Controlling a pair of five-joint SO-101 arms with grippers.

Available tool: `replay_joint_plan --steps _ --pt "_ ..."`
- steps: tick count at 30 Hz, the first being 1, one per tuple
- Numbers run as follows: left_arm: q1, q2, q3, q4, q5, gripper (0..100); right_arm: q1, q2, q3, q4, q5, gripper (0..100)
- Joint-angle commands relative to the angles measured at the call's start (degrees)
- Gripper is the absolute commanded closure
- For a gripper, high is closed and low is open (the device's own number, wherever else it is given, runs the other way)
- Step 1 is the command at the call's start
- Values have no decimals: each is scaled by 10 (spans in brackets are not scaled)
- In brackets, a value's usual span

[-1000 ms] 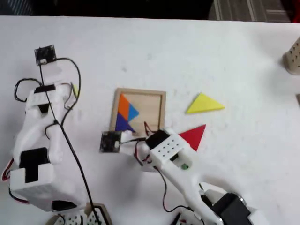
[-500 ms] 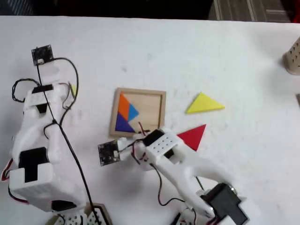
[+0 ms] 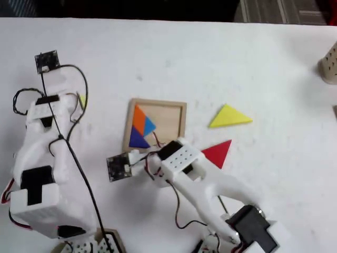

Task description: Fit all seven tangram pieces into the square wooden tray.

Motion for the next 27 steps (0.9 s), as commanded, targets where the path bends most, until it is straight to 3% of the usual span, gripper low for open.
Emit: replay_joint_plan --steps 1,7,13,27 --pt "-4 -3 -29 -22 4 843 -21 -29 11 -10 5 769" --pt "-4 -2 -28 -21 3 842 -21 -29 52 -68 11 791" --pt "-4 -2 -28 -21 3 842 16 -29 53 -70 52 830" --pt "-4 -2 -28 -21 3 842 24 22 25 -65 50 904"
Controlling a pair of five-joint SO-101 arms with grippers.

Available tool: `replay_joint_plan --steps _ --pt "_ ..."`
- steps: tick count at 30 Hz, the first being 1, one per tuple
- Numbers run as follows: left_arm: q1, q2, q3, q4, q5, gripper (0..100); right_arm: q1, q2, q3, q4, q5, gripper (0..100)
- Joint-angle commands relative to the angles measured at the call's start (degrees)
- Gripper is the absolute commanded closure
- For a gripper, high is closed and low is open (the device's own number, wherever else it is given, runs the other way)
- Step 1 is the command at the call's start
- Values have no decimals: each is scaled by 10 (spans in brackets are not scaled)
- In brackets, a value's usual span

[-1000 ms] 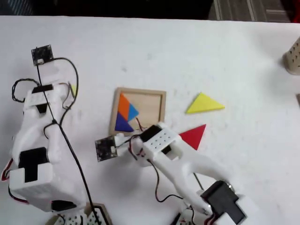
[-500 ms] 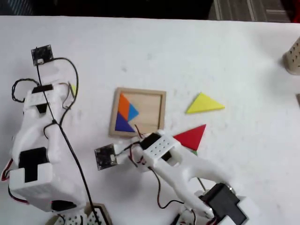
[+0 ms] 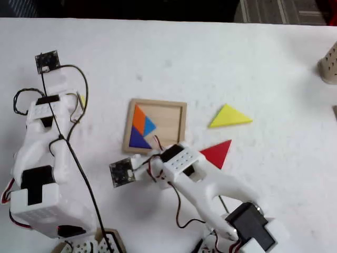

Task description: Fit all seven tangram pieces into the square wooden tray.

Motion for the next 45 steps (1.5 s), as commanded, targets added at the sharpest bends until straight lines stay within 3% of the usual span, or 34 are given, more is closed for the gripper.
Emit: replay_joint_plan --steps 1,8,13,28,45 --pt "-4 -2 -28 -21 3 842 9 2 -14 -2 3 886" --pt "-3 -2 -28 -21 3 842 7 2 -15 -2 -43 807" --pt "-3 -2 -28 -21 3 842 -36 0 -20 12 -112 781" --pt "-3 -2 -28 -21 3 842 -56 7 -58 60 -210 783" --pt "-3 -1 -28 -21 3 842 -59 55 -91 62 -219 836"
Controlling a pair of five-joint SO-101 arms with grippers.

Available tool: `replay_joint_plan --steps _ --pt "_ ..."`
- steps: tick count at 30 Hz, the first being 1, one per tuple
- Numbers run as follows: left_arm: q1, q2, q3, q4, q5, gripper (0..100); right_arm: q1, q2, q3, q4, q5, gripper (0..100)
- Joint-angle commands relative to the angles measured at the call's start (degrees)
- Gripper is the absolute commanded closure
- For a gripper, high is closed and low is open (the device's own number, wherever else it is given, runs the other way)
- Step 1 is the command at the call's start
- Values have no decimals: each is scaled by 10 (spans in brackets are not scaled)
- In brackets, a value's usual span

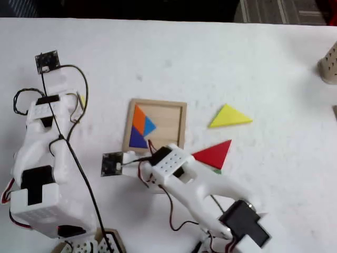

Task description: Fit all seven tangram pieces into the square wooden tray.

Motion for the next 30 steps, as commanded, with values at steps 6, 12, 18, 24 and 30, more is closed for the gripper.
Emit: replay_joint_plan --steps 6,12,18,24,30 --pt "-3 -1 -28 -21 2 842 -5 56 -76 36 -8 840" --pt "-3 -1 -28 -21 2 842 -5 57 -80 36 -8 964" --pt "-3 -1 -28 -21 2 842 9 56 -113 75 -11 970" --pt "-3 -1 -28 -21 2 842 59 56 -190 124 -53 967" --pt "-3 -1 -28 -21 2 842 117 60 -265 169 81 967"
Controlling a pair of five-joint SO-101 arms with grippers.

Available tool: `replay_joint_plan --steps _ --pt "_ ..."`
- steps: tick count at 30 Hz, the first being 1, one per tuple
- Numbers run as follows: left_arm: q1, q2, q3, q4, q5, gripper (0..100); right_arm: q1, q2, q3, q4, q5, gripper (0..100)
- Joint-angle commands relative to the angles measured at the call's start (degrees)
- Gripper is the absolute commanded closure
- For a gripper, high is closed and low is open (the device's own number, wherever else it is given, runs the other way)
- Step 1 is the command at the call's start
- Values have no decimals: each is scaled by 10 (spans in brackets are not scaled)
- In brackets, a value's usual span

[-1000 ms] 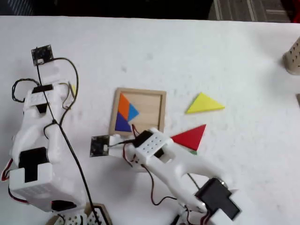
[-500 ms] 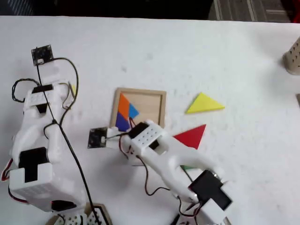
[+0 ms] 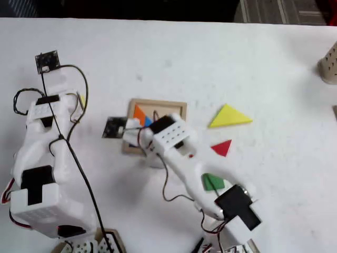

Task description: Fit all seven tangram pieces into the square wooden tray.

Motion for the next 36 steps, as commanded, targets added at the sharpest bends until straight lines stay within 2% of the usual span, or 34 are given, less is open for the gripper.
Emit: replay_joint_plan --steps 1,5,7,10,17,22,28,32,36 --pt "-3 -1 -28 -21 2 842 35 -1 -65 27 89 967" --pt "-3 -1 -28 -21 2 842 48 8 -103 12 91 967" --pt "-3 -1 -28 -21 2 842 45 28 -118 10 67 967" --pt "-3 -1 -28 -21 2 842 42 76 -149 0 -48 967" --pt "-3 -1 -29 -21 2 842 90 178 -281 25 -411 969" --pt "-3 -1 -29 -21 2 842 101 206 -331 66 -571 967" --pt "-3 -1 -29 -21 2 842 101 214 -331 64 -784 966" --pt "-3 -1 -29 -21 2 842 105 214 -331 43 -876 966" --pt "-3 -1 -28 -21 2 842 118 238 -325 14 -881 965"
